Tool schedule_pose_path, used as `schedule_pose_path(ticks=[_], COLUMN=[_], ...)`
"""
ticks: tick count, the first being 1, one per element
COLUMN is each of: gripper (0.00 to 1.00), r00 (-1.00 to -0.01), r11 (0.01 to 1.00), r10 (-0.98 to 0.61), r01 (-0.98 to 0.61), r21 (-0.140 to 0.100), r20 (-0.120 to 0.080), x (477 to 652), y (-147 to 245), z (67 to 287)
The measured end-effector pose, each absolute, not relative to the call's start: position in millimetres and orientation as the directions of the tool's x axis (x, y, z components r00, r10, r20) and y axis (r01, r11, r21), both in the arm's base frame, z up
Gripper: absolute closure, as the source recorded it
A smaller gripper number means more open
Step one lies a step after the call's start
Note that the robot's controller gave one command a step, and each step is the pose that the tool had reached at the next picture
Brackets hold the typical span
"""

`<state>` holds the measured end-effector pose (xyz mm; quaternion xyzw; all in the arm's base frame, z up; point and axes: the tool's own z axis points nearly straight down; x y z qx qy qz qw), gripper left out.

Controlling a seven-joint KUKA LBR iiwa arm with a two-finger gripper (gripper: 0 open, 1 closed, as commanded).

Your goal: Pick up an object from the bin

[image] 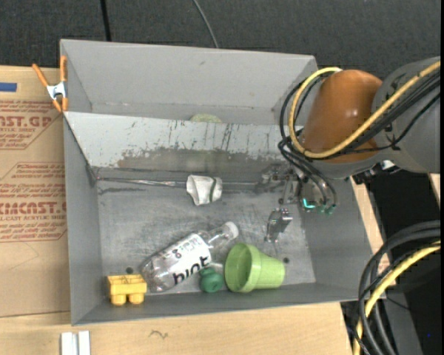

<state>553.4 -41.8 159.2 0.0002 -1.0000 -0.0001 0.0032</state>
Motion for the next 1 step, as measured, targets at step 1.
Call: schedule_pose_path(ticks=[1], gripper=[0.00], r00=[-1.000], r11=[1.000], r10=[-0.001], r01=[-0.001], r21=[0.000], r20=[-0.001], x=[555.2], y=[-41.7], z=[163.5])
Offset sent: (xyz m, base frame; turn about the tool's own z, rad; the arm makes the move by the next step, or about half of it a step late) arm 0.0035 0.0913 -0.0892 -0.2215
